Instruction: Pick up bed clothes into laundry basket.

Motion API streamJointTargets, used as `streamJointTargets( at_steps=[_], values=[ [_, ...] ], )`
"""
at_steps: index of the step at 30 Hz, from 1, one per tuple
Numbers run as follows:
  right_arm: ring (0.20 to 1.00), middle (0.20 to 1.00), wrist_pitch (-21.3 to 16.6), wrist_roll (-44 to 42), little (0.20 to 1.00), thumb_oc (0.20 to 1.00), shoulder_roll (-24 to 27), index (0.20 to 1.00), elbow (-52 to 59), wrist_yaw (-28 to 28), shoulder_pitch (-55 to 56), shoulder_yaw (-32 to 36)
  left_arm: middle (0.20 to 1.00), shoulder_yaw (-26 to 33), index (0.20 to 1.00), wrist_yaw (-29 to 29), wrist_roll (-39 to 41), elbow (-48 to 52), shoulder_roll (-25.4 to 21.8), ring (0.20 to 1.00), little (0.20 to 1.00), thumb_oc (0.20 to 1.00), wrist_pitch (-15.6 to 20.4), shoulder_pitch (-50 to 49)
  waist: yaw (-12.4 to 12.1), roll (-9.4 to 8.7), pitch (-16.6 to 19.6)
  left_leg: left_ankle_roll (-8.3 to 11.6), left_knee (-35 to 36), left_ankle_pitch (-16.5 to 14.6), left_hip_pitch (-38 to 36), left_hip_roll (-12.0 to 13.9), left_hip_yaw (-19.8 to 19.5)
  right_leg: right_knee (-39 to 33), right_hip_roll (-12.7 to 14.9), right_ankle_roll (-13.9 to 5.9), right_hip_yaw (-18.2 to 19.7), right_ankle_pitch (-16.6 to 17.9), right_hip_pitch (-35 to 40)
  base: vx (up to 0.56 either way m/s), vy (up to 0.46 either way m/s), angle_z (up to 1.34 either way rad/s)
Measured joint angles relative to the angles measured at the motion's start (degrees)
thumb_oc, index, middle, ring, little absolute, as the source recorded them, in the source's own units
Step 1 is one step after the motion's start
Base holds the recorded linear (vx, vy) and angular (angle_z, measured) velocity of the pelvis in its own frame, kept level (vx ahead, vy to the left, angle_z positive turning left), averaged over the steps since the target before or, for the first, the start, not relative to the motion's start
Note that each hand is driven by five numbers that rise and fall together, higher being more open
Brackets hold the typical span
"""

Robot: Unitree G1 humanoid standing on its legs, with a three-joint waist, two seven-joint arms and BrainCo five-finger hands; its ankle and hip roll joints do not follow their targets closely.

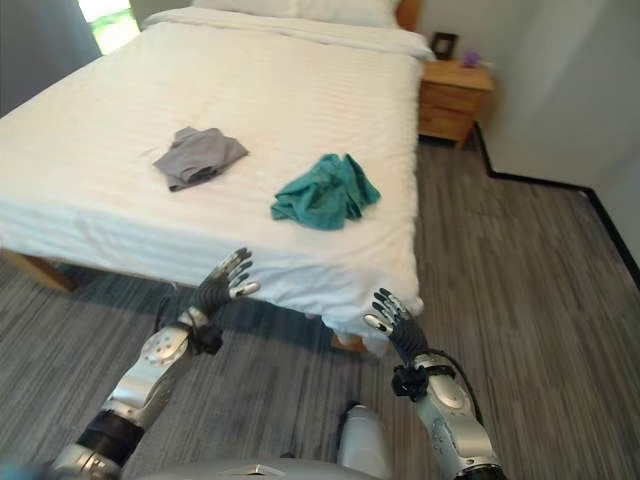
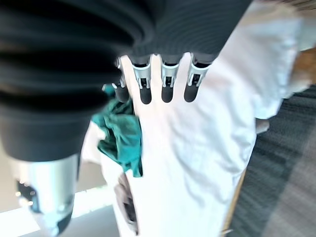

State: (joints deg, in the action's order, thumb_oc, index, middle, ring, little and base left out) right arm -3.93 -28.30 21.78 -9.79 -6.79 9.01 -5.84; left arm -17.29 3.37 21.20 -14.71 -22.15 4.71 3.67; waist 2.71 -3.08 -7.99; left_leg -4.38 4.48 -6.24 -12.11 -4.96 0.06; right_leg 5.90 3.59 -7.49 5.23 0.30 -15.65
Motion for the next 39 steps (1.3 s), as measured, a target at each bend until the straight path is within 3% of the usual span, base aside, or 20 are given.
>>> streamJointTargets(
  at_steps=[1, 2, 3, 4, 5, 6, 8, 9, 10, 11, 15, 20, 23, 25, 27, 31, 34, 37, 38, 39],
  values=[
    [1.000, 1.000, 0.0, 1.4, 1.000, 1.000, 0.4, 1.000, -0.1, 0.0, -0.4, 2.1, 1.000, 0.0, 1.000, 0.4, 0.0, -0.1, -0.6, 1.000, 1.000, 1.000, -0.1, -1.0, -0.2, -1.28, 0.3, 0.85, 0.6, -0.5, -1.4, -0.2, -1.3, -4.9, 0.4, 0.84, -0.8, 4.0, 1.3, 0.19, -0.106, 1.03],
    [1.000, 1.000, 0.0, 2.2, 1.000, 1.000, 1.5, 1.000, 0.0, 0.0, 0.2, 3.8, 1.000, -0.2, 1.000, 1.0, 0.0, -0.1, -0.3, 1.000, 1.000, 1.000, -0.2, -2.2, 0.0, -2.28, 0.5, 2.36, 0.4, -1.6, -3.3, -0.4, -3.1, -6.0, 0.8, 1.17, -1.2, 11.6, 3.5, 0.16, -0.116, 0.96],
    [1.000, 1.000, 0.1, 3.1, 1.000, 1.000, 2.8, 1.000, -0.6, 0.0, -0.8, 5.1, 1.000, -0.3, 1.000, 1.5, -0.1, 0.1, 0.7, 1.000, 1.000, 1.000, -0.3, -3.7, -0.6, -0.88, 0.6, 3.08, -0.2, -2.0, -4.3, 1.0, -3.3, -6.3, -0.5, 3.06, -2.5, 12.6, 5.3, 0.16, -0.159, 0.57],
    [1.000, 1.000, 0.2, 3.5, 1.000, 1.000, 3.4, 1.000, -0.6, 0.1, -1.5, 6.0, 1.000, -0.2, 1.000, 2.3, -0.1, 1.1, 0.7, 1.000, 1.000, 1.000, -0.3, -5.3, -1.7, -1.20, 0.5, 3.75, -3.5, -2.1, -3.0, 1.2, -2.8, -7.3, -0.4, 4.20, -2.3, 12.7, 6.5, 0.22, -0.161, 0.25],
    [1.000, 1.000, 0.3, 4.5, 1.000, 1.000, 5.9, 1.000, -0.6, 0.0, -3.6, 6.0, 1.000, 0.5, 1.000, 3.4, 0.0, 2.8, 0.6, 1.000, 1.000, 1.000, -0.3, -7.7, -2.4, -3.24, 0.0, 4.92, -8.1, -3.1, -0.4, 0.7, -2.1, -10.6, 1.1, 5.02, -2.1, 13.0, 9.1, 0.15, -0.111, 0.21],
    [1.000, 1.000, 0.3, 6.2, 1.000, 1.000, 8.8, 1.000, -0.6, 0.1, -5.0, 6.2, 1.000, 1.0, 1.000, 4.2, 0.0, 3.4, 0.9, 1.000, 1.000, 1.000, -0.3, -8.5, -2.6, -3.59, 0.0, 5.13, -7.3, -3.3, 0.6, 1.2, -2.4, -11.7, 1.3, 5.39, -2.6, 13.1, 10.0, 0.15, -0.097, 0.31],
    [1.000, 1.000, 0.3, 11.8, 1.000, 1.000, 17.6, 1.000, -1.3, 0.4, -9.7, 7.8, 1.000, 1.5, 1.000, 5.5, 0.6, 5.2, 0.9, 1.000, 1.000, 1.000, -0.3, -10.5, -3.1, -3.01, 0.1, 5.14, -3.6, -2.8, 4.1, 5.0, -2.5, -11.7, -0.1, 5.95, -5.0, 11.7, 10.6, 0.09, -0.051, 0.37],
    [1.000, 1.000, 0.3, 13.3, 1.000, 1.000, 19.9, 1.000, -2.3, 0.7, -10.9, 7.8, 1.000, 1.3, 1.000, 5.7, 0.7, 4.9, 0.9, 1.000, 1.000, 1.000, -0.4, -10.6, -2.7, -2.50, 0.0, 4.69, -2.4, -2.4, 4.7, 6.1, -2.5, -11.7, -0.7, 5.62, -5.2, 11.2, 11.1, 0.05, -0.037, 0.23],
    [1.000, 1.000, 0.2, 15.0, 1.000, 1.000, 20.9, 1.000, -2.6, 1.4, -13.2, 9.0, 1.000, 1.3, 1.000, 6.1, 0.9, 4.9, 0.6, 1.000, 1.000, 1.000, -0.8, -11.2, -3.8, -2.53, 0.0, 5.10, -1.7, 0.1, 4.8, 7.1, -2.6, -11.9, -1.4, 4.84, -5.6, 10.2, 12.3, 0.07, -0.049, 0.02],
    [1.000, 1.000, -0.1, 16.0, 1.000, 1.000, 22.3, 1.000, -3.5, 2.0, -15.4, 7.4, 1.000, 1.2, 1.000, 6.1, 1.2, 4.8, 0.3, 1.000, 1.000, 1.000, -1.1, -11.8, -3.6, -2.67, 0.6, 5.96, -1.6, 0.5, 4.7, 7.6, -2.6, -12.0, -1.8, 4.98, -5.5, 9.4, 12.6, 0.05, -0.064, 0.00],
    [1.000, 1.000, -0.5, 22.9, 1.000, 1.000, 28.1, 1.000, -8.1, 2.8, -23.0, 1.9, 1.000, -0.6, 1.000, 6.2, 2.6, 6.0, -1.2, 1.000, 1.000, 1.000, -1.2, -12.6, -4.4, -2.91, 1.9, 5.26, 0.6, 1.7, 5.2, 7.7, -2.6, -11.8, -0.9, 2.50, -7.2, 8.4, 11.3, 0.04, -0.040, 0.00],
    [1.000, 1.000, -0.1, 25.5, 1.000, 1.000, 28.5, 1.000, -18.5, 4.4, -32.3, -6.4, 1.000, -3.4, 1.000, 6.1, 3.5, 6.0, -1.6, 1.000, 1.000, 1.000, -1.6, -13.1, -5.3, -2.16, 2.6, 6.13, 0.7, 2.6, 5.9, 7.3, -4.0, -12.0, -0.4, 3.37, -8.5, 9.5, 10.7, 0.01, -0.037, 0.17],
    [1.000, 1.000, 0.3, 26.1, 1.000, 1.000, 28.3, 1.000, -28.9, 5.1, -39.4, -13.2, 1.000, -4.0, 1.000, 5.8, 5.6, 6.0, -1.5, 1.000, 1.000, 1.000, -1.6, -12.4, -6.2, -0.80, 2.4, 6.21, 0.4, 2.7, 7.8, 7.1, -5.4, -12.0, -0.2, 3.44, -9.8, 9.6, 9.6, -0.14, -0.049, 0.21],
    [1.000, 1.000, -0.1, 28.1, 1.000, 1.000, 26.5, 1.000, -41.3, 6.7, -48.1, -19.2, 1.000, -3.9, 1.000, 5.2, 5.7, 6.0, -2.1, 1.000, 1.000, 1.000, -1.5, -12.5, -8.3, 0.12, 1.8, 6.63, -0.9, 3.2, 12.1, 6.6, -6.2, -11.8, 0.4, 4.10, -10.9, 10.2, 6.7, -0.21, -0.051, 0.24],
    [1.000, 1.000, 1.0, 28.3, 1.000, 1.000, 26.0, 1.000, -47.1, 7.7, -51.1, -19.6, 1.000, -4.7, 1.000, 4.8, 5.8, 6.0, -2.2, 1.000, 1.000, 1.000, -1.5, -10.5, -8.2, 0.58, 0.8, 6.91, -1.3, 3.6, 13.6, 6.3, -7.6, -11.7, 0.6, 3.98, -11.9, 10.4, 5.6, -0.17, -0.044, 0.39],
    [1.000, 1.000, 1.2, 30.6, 1.000, 1.000, 20.9, 1.000, -63.1, 10.3, -58.0, -22.3, 1.000, -5.5, 1.000, 3.1, 7.9, 5.9, -2.6, 1.000, 1.000, 1.000, -0.8, -8.8, -11.5, 1.89, -3.4, 7.99, -2.5, 5.2, 20.5, 5.9, -10.0, -11.7, 1.2, 3.45, -14.0, 10.8, 0.3, -0.10, -0.026, 0.29],
    [1.000, 1.000, 0.9, 34.2, 1.000, 1.000, 20.5, 1.000, -64.1, 13.7, -59.6, -23.4, 1.000, -6.1, 1.000, 2.2, 7.9, 4.7, -2.2, 1.000, 1.000, 1.000, -1.0, -8.7, -12.3, 2.88, -6.5, 8.47, -2.3, 6.1, 22.2, 6.0, -10.5, -11.7, 1.3, 4.04, -14.6, 11.5, -1.3, -0.03, -0.004, 0.14],
    [1.000, 1.000, 0.4, 35.1, 1.000, 1.000, 19.8, 1.000, -61.9, 14.1, -57.4, -22.0, 1.000, -6.0, 1.000, 1.4, 7.9, 2.5, -0.9, 1.000, 1.000, 1.000, -0.9, -8.3, -12.2, 2.45, -7.1, 8.59, -2.2, 6.0, 22.1, 6.4, -10.4, -11.9, 1.0, 4.00, -14.6, 11.4, -1.2, 0.02, -0.015, -0.02],
    [0.341, 0.341, -0.1, 35.3, 0.341, 0.341, 19.5, 0.341, -60.2, 15.0, -56.9, -21.4, 1.000, -6.1, 1.000, 1.2, 7.9, 2.2, -0.3, 1.000, 1.000, 1.000, -0.9, -7.3, -11.7, 2.16, -7.9, 8.69, -2.0, 6.0, 22.0, 6.4, -10.4, -11.8, 0.8, 4.00, -14.5, 11.4, -1.3, 0.04, -0.026, -0.03],
    [0.200, 0.200, 0.0, 36.4, 0.200, 0.200, 19.5, 0.200, -58.3, 15.1, -56.2, -21.8, 1.000, -6.1, 1.000, 1.2, 7.9, 2.2, -0.3, 1.000, 1.000, 1.000, -0.9, -7.2, -11.2, 2.06, -8.0, 8.75, -2.0, 6.0, 22.0, 6.5, -10.4, -11.8, 0.8, 4.00, -14.5, 11.4, -1.3, 0.04, -0.029, -0.02]
  ],
)
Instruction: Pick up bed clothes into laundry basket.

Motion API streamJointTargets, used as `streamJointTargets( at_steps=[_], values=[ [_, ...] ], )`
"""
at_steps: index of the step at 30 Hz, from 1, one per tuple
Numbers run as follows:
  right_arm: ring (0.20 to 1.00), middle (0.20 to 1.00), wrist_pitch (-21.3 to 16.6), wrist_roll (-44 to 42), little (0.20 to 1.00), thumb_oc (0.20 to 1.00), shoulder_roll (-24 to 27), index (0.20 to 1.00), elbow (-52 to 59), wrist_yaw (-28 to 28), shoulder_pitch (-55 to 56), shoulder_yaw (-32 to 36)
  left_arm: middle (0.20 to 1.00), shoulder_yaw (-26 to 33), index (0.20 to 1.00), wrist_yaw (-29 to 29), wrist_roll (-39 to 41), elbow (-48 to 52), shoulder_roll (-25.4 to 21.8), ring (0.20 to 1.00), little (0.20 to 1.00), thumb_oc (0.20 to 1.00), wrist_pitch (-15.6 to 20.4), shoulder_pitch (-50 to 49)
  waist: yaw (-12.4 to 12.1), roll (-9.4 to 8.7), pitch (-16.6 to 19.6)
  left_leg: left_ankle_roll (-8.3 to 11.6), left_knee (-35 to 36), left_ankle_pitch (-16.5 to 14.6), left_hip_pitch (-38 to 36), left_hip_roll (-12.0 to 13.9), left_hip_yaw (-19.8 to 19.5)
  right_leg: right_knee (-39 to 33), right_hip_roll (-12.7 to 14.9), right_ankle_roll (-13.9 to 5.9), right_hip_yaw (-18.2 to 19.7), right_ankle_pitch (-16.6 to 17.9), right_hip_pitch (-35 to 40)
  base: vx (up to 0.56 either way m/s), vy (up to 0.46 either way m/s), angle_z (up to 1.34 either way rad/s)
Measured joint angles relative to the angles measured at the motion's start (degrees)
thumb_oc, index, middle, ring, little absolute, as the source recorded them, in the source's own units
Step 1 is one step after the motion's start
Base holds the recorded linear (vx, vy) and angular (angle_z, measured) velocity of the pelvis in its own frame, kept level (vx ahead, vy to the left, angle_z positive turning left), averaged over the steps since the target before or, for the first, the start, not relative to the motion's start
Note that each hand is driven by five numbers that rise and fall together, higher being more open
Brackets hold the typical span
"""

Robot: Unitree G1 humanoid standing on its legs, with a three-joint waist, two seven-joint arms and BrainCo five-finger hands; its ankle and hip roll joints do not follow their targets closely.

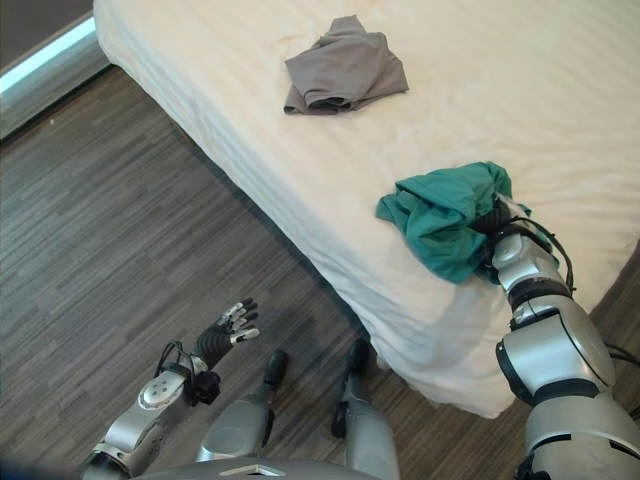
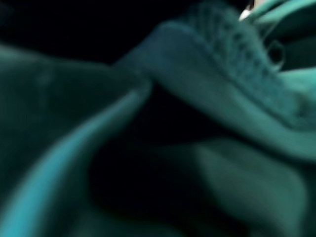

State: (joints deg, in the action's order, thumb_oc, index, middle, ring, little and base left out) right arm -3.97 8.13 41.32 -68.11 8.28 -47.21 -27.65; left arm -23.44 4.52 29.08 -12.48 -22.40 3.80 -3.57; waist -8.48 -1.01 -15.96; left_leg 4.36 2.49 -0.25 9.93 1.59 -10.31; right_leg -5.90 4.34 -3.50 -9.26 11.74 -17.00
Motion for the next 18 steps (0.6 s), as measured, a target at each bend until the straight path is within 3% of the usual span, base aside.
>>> streamJointTargets(
  at_steps=[6, 8, 11, 13, 14, 18],
  values=[
    [0.200, 0.200, -0.4, 5.7, 0.200, 0.200, 3.2, 0.200, 11.1, 0.2, 6.8, 2.3, 1.000, 3.2, 1.000, -1.7, 0.0, 1.7, -0.1, 1.000, 1.000, 1.000, 1.1, 1.4, 1.4, 0.01, 0.1, 0.07, 0.4, 0.0, -1.1, 0.6, 0.2, 0.1, -0.6, 0.22, 0.3, -0.2, 0.5, 0.04, -0.029, -0.01],
    [0.200, 0.200, -1.2, 6.9, 0.200, 0.200, 4.3, 0.200, 19.2, -0.1, 15.7, 7.7, 1.000, 5.6, 1.000, -2.0, 0.3, 3.1, 0.4, 1.000, 1.000, 1.000, 1.4, 1.1, 2.4, 0.48, 0.1, 0.10, 0.6, 0.0, -2.1, 1.0, -1.1, 0.1, -0.5, 0.40, -0.9, -0.4, 2.4, 0.06, -0.029, 0.29],
    [0.200, 0.200, -3.7, 6.8, 0.200, 0.200, 1.0, 0.200, 21.2, -0.2, 26.6, 17.1, 1.000, 12.0, 1.000, -2.5, 4.6, 3.1, 0.6, 1.000, 1.000, 1.000, 2.7, -0.1, 3.4, 0.26, 0.3, 0.18, 1.6, -0.1, -6.0, 1.4, -1.5, 0.1, -0.6, 0.13, -1.5, -2.3, 6.3, 0.07, -0.041, 0.13],
    [0.200, 0.200, -4.2, 6.5, 0.200, 0.200, -0.9, 0.200, 21.0, -0.3, 29.9, 19.2, 1.000, 15.7, 1.000, -3.6, 7.3, 2.3, 1.2, 1.000, 1.000, 1.000, 3.6, -0.3, 3.9, -0.08, 0.6, 0.38, 1.0, -0.7, -7.2, 1.5, -1.2, 0.1, -0.7, 0.04, -1.5, -2.9, 7.7, 0.06, -0.052, 0.04],
    [0.200, 0.200, -4.3, 6.4, 0.200, 0.200, -2.0, 0.200, 20.9, -0.4, 31.3, 21.1, 1.000, 17.8, 1.000, -3.8, 8.5, 1.5, 1.9, 1.000, 1.000, 1.000, 3.6, 0.1, 3.9, -0.42, 0.4, 0.87, -1.2, -1.2, -6.9, 1.1, -1.3, 0.1, -0.6, 0.35, -1.4, -3.6, 8.6, 0.09, -0.020, 0.15],
    [0.200, 0.200, -4.2, 2.7, 0.200, 0.200, -8.0, 0.200, 14.8, -1.6, 34.8, 22.3, 1.000, 26.7, 1.000, -8.9, 10.6, -0.8, 1.9, 1.000, 1.000, 1.000, 6.7, 0.4, 2.6, -5.10, 1.7, 1.23, -15.8, -1.5, -4.6, -3.0, -1.3, 2.3, 2.3, 0.85, 2.3, -5.8, 11.6, 0.14, 0.096, -0.09]
  ],
)
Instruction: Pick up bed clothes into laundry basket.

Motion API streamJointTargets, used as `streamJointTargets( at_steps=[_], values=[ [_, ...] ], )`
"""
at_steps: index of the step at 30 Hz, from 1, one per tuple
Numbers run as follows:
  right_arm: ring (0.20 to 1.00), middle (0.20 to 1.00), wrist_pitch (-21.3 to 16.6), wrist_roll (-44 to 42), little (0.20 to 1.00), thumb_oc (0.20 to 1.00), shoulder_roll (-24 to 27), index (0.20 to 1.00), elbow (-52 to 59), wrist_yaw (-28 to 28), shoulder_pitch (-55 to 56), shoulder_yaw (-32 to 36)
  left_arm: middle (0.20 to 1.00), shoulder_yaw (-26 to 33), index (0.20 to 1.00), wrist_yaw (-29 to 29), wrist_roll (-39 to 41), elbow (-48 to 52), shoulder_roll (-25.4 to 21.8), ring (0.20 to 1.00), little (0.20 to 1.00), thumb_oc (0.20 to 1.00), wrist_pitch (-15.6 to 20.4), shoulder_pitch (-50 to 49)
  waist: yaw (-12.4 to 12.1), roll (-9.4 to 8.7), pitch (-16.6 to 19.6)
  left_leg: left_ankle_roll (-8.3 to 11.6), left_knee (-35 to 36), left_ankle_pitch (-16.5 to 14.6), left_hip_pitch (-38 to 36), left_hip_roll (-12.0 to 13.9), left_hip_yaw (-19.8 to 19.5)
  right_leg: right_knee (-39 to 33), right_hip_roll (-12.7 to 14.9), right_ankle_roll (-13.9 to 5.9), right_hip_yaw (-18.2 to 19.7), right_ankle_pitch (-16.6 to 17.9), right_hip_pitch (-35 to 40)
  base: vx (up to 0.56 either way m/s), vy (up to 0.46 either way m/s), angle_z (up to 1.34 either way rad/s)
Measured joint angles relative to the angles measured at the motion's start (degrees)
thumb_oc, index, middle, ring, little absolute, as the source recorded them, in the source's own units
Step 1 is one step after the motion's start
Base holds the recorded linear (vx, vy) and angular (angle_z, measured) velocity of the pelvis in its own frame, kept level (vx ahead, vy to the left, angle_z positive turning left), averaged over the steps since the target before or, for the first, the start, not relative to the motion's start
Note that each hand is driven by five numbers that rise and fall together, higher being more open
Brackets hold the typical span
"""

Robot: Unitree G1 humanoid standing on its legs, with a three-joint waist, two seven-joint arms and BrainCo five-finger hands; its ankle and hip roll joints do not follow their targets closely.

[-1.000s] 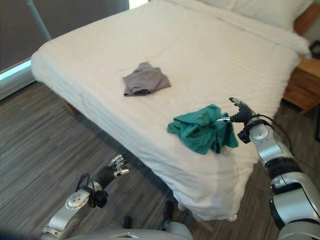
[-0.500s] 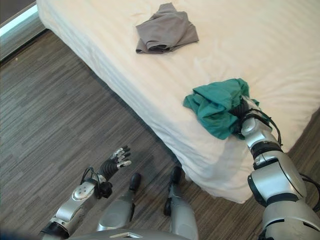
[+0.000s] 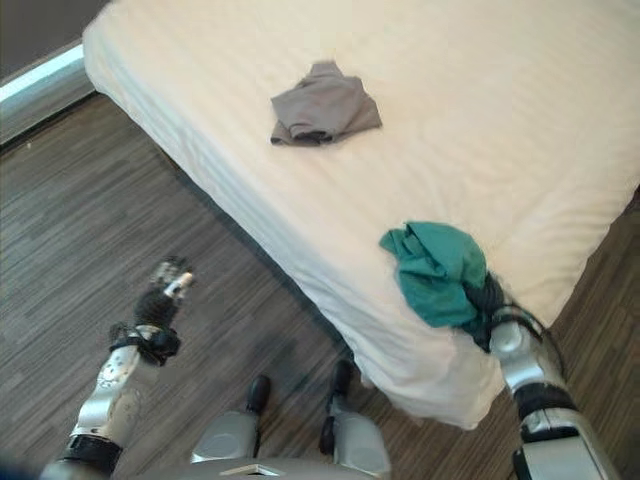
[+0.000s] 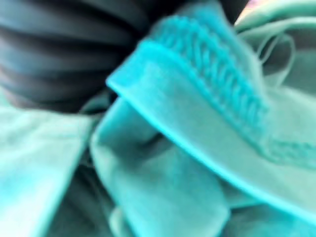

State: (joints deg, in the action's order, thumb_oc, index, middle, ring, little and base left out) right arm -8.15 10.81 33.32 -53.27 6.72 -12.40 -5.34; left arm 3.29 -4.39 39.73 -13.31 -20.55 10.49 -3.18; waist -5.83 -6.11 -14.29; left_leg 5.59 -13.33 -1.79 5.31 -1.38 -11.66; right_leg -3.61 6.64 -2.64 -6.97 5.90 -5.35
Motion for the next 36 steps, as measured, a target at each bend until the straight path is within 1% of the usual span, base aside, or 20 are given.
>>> streamJointTargets(
  at_steps=[1, 3, 5, 6, 8, 9, 10, 11, 12, 13, 15, 17, 19, 22, 23, 24, 27, 32, 33, 36],
  values=[
    [0.200, 0.200, 0.0, -1.8, 0.200, 0.200, -1.0, 0.200, 0.0, -0.3, 0.9, 0.7, 1.000, 1.3, 1.000, -1.1, -0.1, -0.1, -0.5, 1.000, 1.000, 1.000, 0.7, 0.1, 0.8, -1.17, -0.1, -0.11, -3.7, -2.1, 2.0, -0.1, 0.3, 0.3, 0.8, 0.48, 0.4, -0.5, 0.6, 0.40, 0.354, -0.36],
    [0.200, 0.200, 0.0, -5.8, 0.200, 0.200, -2.8, 0.200, 0.5, -0.8, 4.1, 2.1, 1.000, 3.8, 1.000, -3.6, -0.6, -1.1, -2.7, 1.000, 1.000, 1.000, 2.2, 1.0, 1.6, -0.50, 1.1, 0.27, -2.3, -2.9, 3.4, 7.0, 2.8, 2.8, 0.8, 0.55, 1.5, -1.9, -0.5, 0.38, 0.333, -0.11],
    [0.200, 0.200, 0.0, -7.6, 0.200, 0.200, -2.7, 0.200, 1.3, -1.3, 7.8, 3.1, 1.000, 5.9, 1.000, -5.8, -2.1, -3.0, -4.9, 1.000, 1.000, 1.000, 3.0, 2.5, 2.8, 0.80, 2.8, 1.62, 7.6, -1.9, 0.7, 15.8, 7.1, 2.6, 0.6, -0.05, 3.2, -2.2, -0.7, 0.36, 0.314, -0.21],
    [0.200, 0.200, 0.1, -7.8, 0.200, 0.200, -1.9, 0.200, 1.3, -1.6, 8.5, 3.1, 1.000, 6.0, 1.000, -6.5, -2.4, -2.9, -4.8, 1.000, 1.000, 1.000, 3.1, 3.0, 3.3, 1.58, 2.9, 2.84, 9.2, -1.2, 0.2, 16.6, 6.8, 2.4, 1.1, -0.38, 4.1, -2.3, -0.5, 0.49, 0.479, -0.42],
    [0.200, 0.200, 0.6, -8.9, 0.200, 0.200, 1.0, 0.200, 0.4, -2.0, 9.0, 3.2, 1.000, 6.1, 1.000, -7.0, -2.9, -2.3, -4.5, 1.000, 1.000, 1.000, 3.4, 3.7, 3.9, 4.08, 4.3, 3.05, 12.9, -0.9, -1.6, 15.2, 4.3, 0.4, 1.9, -2.29, 8.1, -3.2, -1.4, 0.32, 0.346, -0.63],
    [0.200, 0.200, 1.0, -9.8, 0.200, 0.200, 3.5, 0.200, -0.9, -2.1, 8.3, 3.7, 1.000, 6.2, 1.000, -7.1, -4.8, -2.1, -3.7, 1.000, 1.000, 1.000, 3.4, 3.2, 3.4, 7.29, 5.7, 0.31, 13.9, -2.0, -2.8, 13.9, 3.2, -1.3, 1.6, -4.44, 9.9, -4.1, -1.6, 0.22, 0.338, -1.15],
    [0.200, 0.200, 1.4, -9.9, 0.200, 0.200, 5.7, 0.200, -1.3, -2.4, 8.0, 4.4, 1.000, 6.2, 1.000, -7.2, -5.1, -1.0, -2.8, 1.000, 1.000, 1.000, 3.4, 3.1, 2.6, 11.69, 6.5, -0.95, 14.3, -3.7, -3.6, 15.7, 2.8, 4.9, -1.4, -3.68, 9.2, -3.6, -4.4, 0.28, 0.476, -1.19],
    [0.200, 0.200, 2.8, -11.6, 0.200, 0.200, 2.1, 0.200, -2.4, -2.5, 9.4, 7.1, 1.000, 6.9, 1.000, -7.4, -5.2, -0.2, -4.5, 1.000, 1.000, 1.000, 3.4, 3.6, 2.4, 8.37, 6.2, 2.65, 13.4, -3.4, -5.0, 13.0, 4.7, 17.0, 1.8, -3.85, 9.5, -9.0, -5.9, 0.33, 0.646, -0.72],
    [0.200, 0.200, 3.8, -12.9, 0.200, 0.200, -0.7, 0.200, -2.9, -4.1, 13.0, 7.2, 1.000, 7.5, 1.000, -7.8, -5.2, 0.5, -4.3, 1.000, 1.000, 1.000, 3.9, 3.2, 2.6, 5.65, 7.7, 1.62, 13.2, -3.5, -5.6, 10.2, 6.2, 19.2, 4.8, -3.68, 8.9, -12.8, -5.2, 0.25, 0.456, -0.40],
    [0.200, 0.200, 4.2, -14.2, 0.200, 0.200, -2.8, 0.200, -3.4, -4.7, 14.5, 7.6, 1.000, 7.5, 1.000, -7.9, -5.2, 0.2, -4.5, 1.000, 1.000, 1.000, 4.0, 2.9, 2.4, 4.03, 8.7, 0.57, 12.9, -4.0, -5.7, 7.9, 6.9, 17.6, 6.4, -6.98, 10.2, -11.0, -4.9, 0.23, 0.487, -0.39],
    [0.200, 0.200, 4.7, -19.0, 0.200, 0.200, -7.1, 0.200, -6.0, -4.7, 14.8, 8.6, 1.000, 7.6, 1.000, -8.3, -5.1, 0.2, -4.3, 1.000, 1.000, 1.000, 4.1, 1.9, 2.4, 4.10, 8.9, -1.37, 13.4, -3.8, -6.0, 6.9, 10.2, 16.5, 8.0, -5.81, 11.3, -6.9, -6.2, 0.12, 0.595, -0.77],
    [0.200, 0.200, 5.5, -22.4, 0.200, 0.200, -10.5, 0.200, -6.3, -5.8, 16.2, 8.7, 1.000, 6.8, 1.000, -8.1, -5.1, 0.2, -3.8, 1.000, 1.000, 1.000, 4.1, 1.4, 2.8, 5.48, 8.0, -2.67, 13.8, -3.8, -6.7, 4.6, 14.0, 16.8, 9.4, -3.53, 8.6, -2.9, -7.5, 0.10, 0.619, -0.75],
    [0.200, 0.200, 6.3, -25.5, 0.200, 0.200, -12.5, 0.200, -2.9, -6.8, 18.6, 7.6, 1.000, 7.0, 1.000, -7.5, -5.2, -0.5, -1.4, 1.000, 1.000, 1.000, 4.0, 0.1, 4.6, 8.47, 6.6, -4.01, 13.7, -4.2, -7.7, 3.4, 15.7, 18.3, 10.4, -1.94, 4.1, 1.5, -9.3, 0.06, 0.407, -0.61],
    [0.200, 0.200, 6.7, -27.3, 0.200, 0.200, -14.6, 0.200, -0.7, -8.6, 21.4, 6.8, 1.000, 7.7, 1.000, -6.3, -6.0, -0.9, 1.2, 1.000, 1.000, 1.000, 4.0, -1.8, 5.4, 10.00, 5.8, -5.66, 15.6, -4.5, -10.2, 2.6, 19.1, 22.6, 9.8, -3.49, 2.8, 3.0, -11.8, 0.03, 0.326, -0.68],
    [0.200, 0.200, 6.6, -27.4, 0.200, 0.200, -15.2, 0.200, 1.4, -8.6, 21.6, 6.7, 1.000, 9.3, 1.000, -6.3, -6.6, -1.0, 1.6, 1.000, 1.000, 1.000, 4.1, -2.6, 4.7, 10.15, 5.5, -5.96, 16.6, -4.4, -11.2, 3.3, 20.2, 25.8, 9.0, -5.39, 1.1, -1.3, -13.3, 0.04, 0.223, -0.56],
    [0.200, 0.200, 6.6, -27.7, 0.200, 0.200, -15.4, 0.200, 3.4, -8.7, 22.4, 6.4, 1.000, 9.4, 1.000, -6.4, -6.8, -1.1, 1.6, 1.000, 1.000, 1.000, 3.9, -2.6, 6.2, 9.30, 5.7, -5.84, 16.4, -4.3, -10.5, 3.5, 19.7, 27.6, 6.6, -4.90, -0.6, -4.6, -13.1, 0.03, 0.148, -0.16],
    [0.200, 0.200, 5.3, -30.8, 0.200, 0.200, -15.2, 0.200, 8.6, -8.6, 23.3, 7.3, 1.000, 9.6, 1.000, -6.3, -6.9, -0.4, 2.1, 1.000, 1.000, 1.000, 3.8, -3.3, 6.4, 6.96, 4.5, -4.41, 16.7, -3.2, -11.4, 4.2, 20.0, 16.4, 2.9, -3.65, -3.4, -6.9, -6.3, 0.02, 0.042, -0.02],
    [0.200, 0.200, 2.6, -39.7, 0.200, 0.200, -15.1, 0.200, 16.1, -8.9, 21.2, 8.9, 1.000, 8.8, 1.000, -5.7, -6.9, -0.3, 3.0, 1.000, 1.000, 1.000, 3.2, -2.8, 5.4, 5.83, 4.6, -3.69, 16.9, -2.8, -12.8, 7.0, 19.0, 4.3, -1.3, -2.07, -3.5, -1.6, 0.2, 0.02, -0.030, -0.10],
    [0.200, 0.200, 2.5, -42.3, 0.200, 0.200, -14.0, 0.200, 24.3, -10.8, 23.8, 9.4, 1.000, 8.8, 1.000, -5.3, -6.7, 1.5, 3.7, 1.000, 1.000, 1.000, 3.2, -3.9, 4.2, 5.46, 8.1, -3.61, 18.6, -2.8, -13.6, 6.2, 19.0, -2.2, -1.3, -2.18, -3.2, 1.6, 3.5, -0.02, -0.039, -0.04],
    [0.200, 0.200, 2.4, -42.3, 0.200, 0.200, -14.4, 0.200, 32.7, -8.8, 26.3, 9.6, 1.000, 3.0, 1.000, -3.7, -7.4, 1.5, 2.2, 1.000, 1.000, 1.000, 2.2, -2.3, 4.6, 5.67, 8.0, -3.61, 17.3, -2.8, -13.3, 6.0, 18.8, -2.4, -0.8, -2.28, -3.2, 1.6, 3.5, -0.02, -0.018, 0.03]
  ],
)
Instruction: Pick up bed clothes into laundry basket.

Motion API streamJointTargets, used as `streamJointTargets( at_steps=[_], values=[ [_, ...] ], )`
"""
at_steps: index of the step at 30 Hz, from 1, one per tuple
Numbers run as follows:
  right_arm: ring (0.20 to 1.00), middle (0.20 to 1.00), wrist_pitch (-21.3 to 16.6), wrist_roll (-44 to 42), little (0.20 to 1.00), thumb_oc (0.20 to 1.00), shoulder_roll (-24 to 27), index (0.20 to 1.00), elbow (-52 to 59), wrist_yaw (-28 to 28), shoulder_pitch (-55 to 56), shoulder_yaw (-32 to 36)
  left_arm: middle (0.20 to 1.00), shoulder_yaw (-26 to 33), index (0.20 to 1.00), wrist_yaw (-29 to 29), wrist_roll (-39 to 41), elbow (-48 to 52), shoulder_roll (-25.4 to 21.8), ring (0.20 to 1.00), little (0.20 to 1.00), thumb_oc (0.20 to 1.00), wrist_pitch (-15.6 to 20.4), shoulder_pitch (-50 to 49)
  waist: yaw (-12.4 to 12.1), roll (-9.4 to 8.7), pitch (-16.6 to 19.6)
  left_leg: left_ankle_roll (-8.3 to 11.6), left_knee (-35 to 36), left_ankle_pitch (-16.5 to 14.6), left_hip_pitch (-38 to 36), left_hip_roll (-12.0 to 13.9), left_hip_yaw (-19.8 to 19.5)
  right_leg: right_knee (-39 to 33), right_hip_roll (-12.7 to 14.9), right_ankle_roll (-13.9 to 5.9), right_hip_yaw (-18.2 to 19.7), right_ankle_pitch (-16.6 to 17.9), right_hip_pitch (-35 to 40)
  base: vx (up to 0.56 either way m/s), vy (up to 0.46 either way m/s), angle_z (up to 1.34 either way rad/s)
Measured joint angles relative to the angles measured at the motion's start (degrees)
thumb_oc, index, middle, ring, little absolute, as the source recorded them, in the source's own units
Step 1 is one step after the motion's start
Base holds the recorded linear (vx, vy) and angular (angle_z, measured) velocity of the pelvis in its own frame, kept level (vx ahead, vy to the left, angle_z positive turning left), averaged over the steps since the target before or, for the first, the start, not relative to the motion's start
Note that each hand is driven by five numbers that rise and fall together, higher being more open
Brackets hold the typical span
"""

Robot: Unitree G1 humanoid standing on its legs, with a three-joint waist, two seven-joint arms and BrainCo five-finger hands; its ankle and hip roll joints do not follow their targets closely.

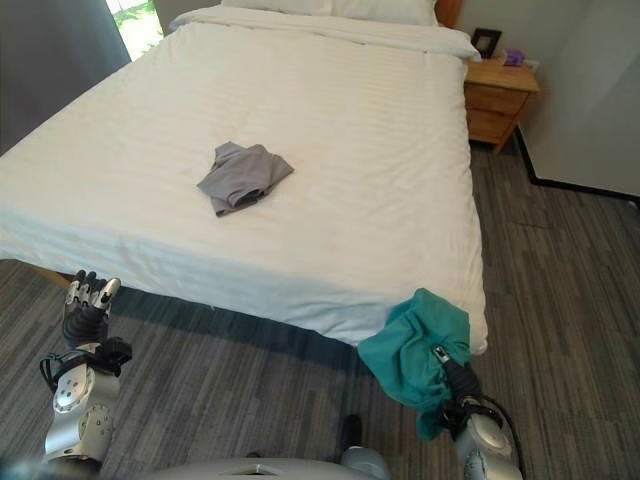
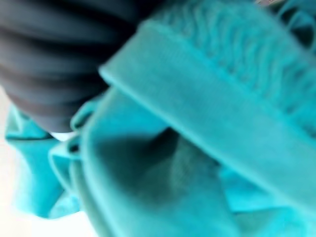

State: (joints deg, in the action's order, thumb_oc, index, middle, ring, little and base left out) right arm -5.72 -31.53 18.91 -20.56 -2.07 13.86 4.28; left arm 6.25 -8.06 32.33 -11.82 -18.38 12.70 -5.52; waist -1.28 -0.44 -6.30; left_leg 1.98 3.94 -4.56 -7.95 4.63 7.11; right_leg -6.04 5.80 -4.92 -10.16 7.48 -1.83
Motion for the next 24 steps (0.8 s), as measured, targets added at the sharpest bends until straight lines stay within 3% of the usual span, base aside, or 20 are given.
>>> streamJointTargets(
  at_steps=[5, 7, 9, 10, 11, 12, 13, 14, 15, 17, 18, 20, 22, 23, 24],
  values=[
    [0.200, 0.200, -0.8, 0.0, 0.200, 0.200, 0.1, 0.200, 2.6, -0.5, -2.9, -0.1, 1.000, -6.6, 1.000, 2.2, -5.9, -0.1, -0.5, 1.000, 1.000, 1.000, -2.4, 5.5, 1.4, 0.11, -0.5, -0.09, -2.4, -0.1, 1.2, 0.2, -0.1, 0.1, -0.2, 0.13, 0.8, -0.3, -0.1, -0.09, -0.045, 0.02],
    [0.200, 0.200, -0.8, 0.0, 0.200, 0.200, 0.1, 0.200, 2.8, -0.6, -3.1, -0.2, 1.000, -8.3, 1.000, 2.1, -6.7, -0.6, -2.4, 1.000, 1.000, 1.000, -3.4, 10.2, 1.5, -0.76, -2.6, 0.91, -10.8, -0.7, 5.3, -0.4, -1.3, 0.5, 0.4, 0.40, 2.4, -1.2, -0.3, -0.03, 0.003, 0.15],
    [0.200, 0.200, -0.6, 0.0, 0.200, 0.200, 0.1, 0.200, 2.8, -1.0, -3.9, -0.8, 1.000, -8.9, 1.000, 2.2, -9.0, -1.0, -5.2, 1.000, 1.000, 1.000, -4.4, 13.4, 1.2, -1.92, -4.4, 1.88, -21.9, 0.1, 10.2, -1.9, -4.7, -0.1, 1.4, 0.46, 4.9, -1.4, 0.1, 0.07, 0.092, -0.26],
    [0.200, 0.200, -0.6, 0.0, 0.200, 0.200, 0.4, 0.200, 2.6, -1.0, -4.8, -2.0, 1.000, -9.9, 1.000, 1.9, -9.7, -2.7, -7.1, 1.000, 1.000, 1.000, -4.8, 15.2, 1.3, -2.94, -4.9, 1.24, -25.5, 0.0, 13.0, -3.7, -8.2, -0.1, 2.5, 0.25, 7.1, -1.7, -0.2, 0.11, 0.095, -0.61],
    [0.200, 0.200, -0.6, 0.0, 0.200, 0.200, 0.9, 0.200, 2.6, -0.9, -5.4, -2.5, 1.000, -10.2, 1.000, 1.7, -10.9, -4.0, -7.9, 1.000, 1.000, 1.000, -5.3, 16.5, 1.2, -2.32, -4.7, 0.59, -23.4, 0.4, 13.0, -4.3, -9.0, -0.1, 2.1, -1.65, 7.4, -2.8, -0.8, 0.15, 0.098, -0.72],
    [0.200, 0.200, -0.7, 0.0, 0.200, 0.200, 4.3, 0.200, 3.6, -1.2, -5.5, -3.1, 1.000, -10.6, 1.000, 1.4, -11.8, -6.6, -6.7, 1.000, 1.000, 1.000, -6.3, 20.0, 1.4, 5.36, -4.0, -4.69, -15.6, -1.2, 14.1, 3.6, -9.0, 8.8, -3.3, -1.21, 6.3, -4.3, -4.0, 0.34, 0.244, -0.50],
    [0.200, 0.200, -0.2, 0.0, 0.200, 0.200, 4.8, 0.200, 3.2, -1.7, -5.5, -3.0, 1.000, -13.8, 1.000, 1.5, -13.6, -9.8, -9.5, 1.000, 1.000, 1.000, -6.7, 26.7, 0.7, 7.99, -3.7, 3.21, -12.4, -0.3, 14.2, 7.5, -7.3, 31.6, -4.7, -0.16, 4.9, -13.4, -9.8, 0.28, 0.193, -0.37],
    [0.200, 0.200, 0.4, 0.0, 0.200, 0.200, 3.8, 0.200, 3.0, -2.0, -5.2, -3.8, 1.000, -15.6, 1.000, 1.4, -14.6, -10.9, -12.2, 1.000, 1.000, 1.000, -6.9, 30.0, 0.5, 4.91, -3.6, 3.51, -11.5, -0.5, 13.5, 6.2, -5.6, 38.4, -2.5, -0.09, 6.1, -18.9, -11.1, 0.27, 0.196, 0.18],
    [0.200, 0.200, 0.5, 0.0, 0.200, 0.200, 3.5, 0.200, 3.1, -2.5, -4.1, -5.8, 1.000, -21.2, 1.000, 1.4, -16.2, -16.0, -17.2, 1.000, 1.000, 1.000, -7.3, 37.1, 1.3, -0.31, -3.3, 4.91, -11.0, 1.0, 13.4, 3.9, -3.2, 37.8, 0.7, 1.25, 7.8, -26.3, -10.2, 0.22, 0.191, 0.15],
    [0.200, 0.200, 1.4, 0.1, 0.200, 0.200, 4.4, 0.200, 3.5, -3.3, -4.7, -5.4, 1.000, -21.4, 1.000, 0.5, -18.0, -18.7, -20.2, 1.000, 1.000, 1.000, -8.4, 39.4, 3.4, 0.76, -3.1, 4.49, -7.8, 4.4, 14.0, 5.3, -2.7, 28.8, -2.6, 1.27, 9.9, -22.7, -7.7, 0.21, 0.211, -0.20],
    [0.200, 0.200, 1.4, 0.0, 0.200, 0.200, 4.0, 0.200, 3.6, -3.1, -4.4, -5.0, 1.000, -22.3, 1.000, 0.4, -18.1, -22.4, -20.7, 1.000, 1.000, 1.000, -8.6, 42.4, 3.4, 0.59, -3.1, 4.17, -5.3, 4.7, 13.4, 4.8, -1.6, 23.8, -2.9, 1.68, 11.0, -20.1, -5.8, 0.26, 0.264, -0.37],
    [0.200, 0.200, 1.7, 0.0, 0.200, 0.200, 4.8, 0.200, 4.9, -3.4, -2.9, -4.9, 1.000, -25.8, 1.000, -0.2, -19.1, -29.4, -21.5, 1.000, 1.000, 1.000, -9.0, 52.0, 6.3, 0.59, -3.1, 3.41, -0.9, 5.7, 12.6, 3.5, -0.2, 13.6, -3.2, 1.58, 11.4, -14.2, -1.4, 0.29, 0.283, -0.30],
    [0.200, 0.200, 1.6, -0.1, 0.200, 0.200, 5.0, 0.200, 6.0, -3.6, -2.8, -4.9, 1.000, -29.6, 1.000, -0.3, -20.2, -37.8, -23.7, 1.000, 1.000, 1.000, -8.7, 59.1, 7.6, -0.23, -3.4, 2.66, 1.0, 6.4, 11.6, 3.3, 2.3, 9.0, -4.0, 1.20, 14.2, -12.2, -0.4, 0.16, 0.187, -0.88],
    [0.200, 0.200, 1.7, -0.1, 0.200, 0.200, 5.6, 0.200, 6.1, -3.9, -2.4, -5.3, 1.000, -30.6, 1.000, -0.6, -20.2, -41.4, -24.1, 1.000, 1.000, 1.000, -8.8, 62.3, 7.7, 0.52, -2.8, 3.07, 0.9, 9.0, 11.7, 3.9, 4.0, 8.1, -4.0, 1.06, 14.5, -11.9, -1.1, 0.09, 0.150, -1.19],
    [0.200, 0.200, 1.7, -0.1, 0.200, 0.200, 5.5, 0.200, 6.5, -4.2, -2.0, -6.6, 1.000, -30.7, 1.000, -1.1, -20.2, -44.5, -24.6, 1.000, 1.000, 1.000, -9.0, 65.1, 8.0, -0.81, -2.8, 2.61, 1.0, 9.4, 12.0, 3.1, 6.6, 6.8, -2.7, 0.59, 15.9, -11.4, -1.6, 0.05, 0.087, -0.83]
  ],
)
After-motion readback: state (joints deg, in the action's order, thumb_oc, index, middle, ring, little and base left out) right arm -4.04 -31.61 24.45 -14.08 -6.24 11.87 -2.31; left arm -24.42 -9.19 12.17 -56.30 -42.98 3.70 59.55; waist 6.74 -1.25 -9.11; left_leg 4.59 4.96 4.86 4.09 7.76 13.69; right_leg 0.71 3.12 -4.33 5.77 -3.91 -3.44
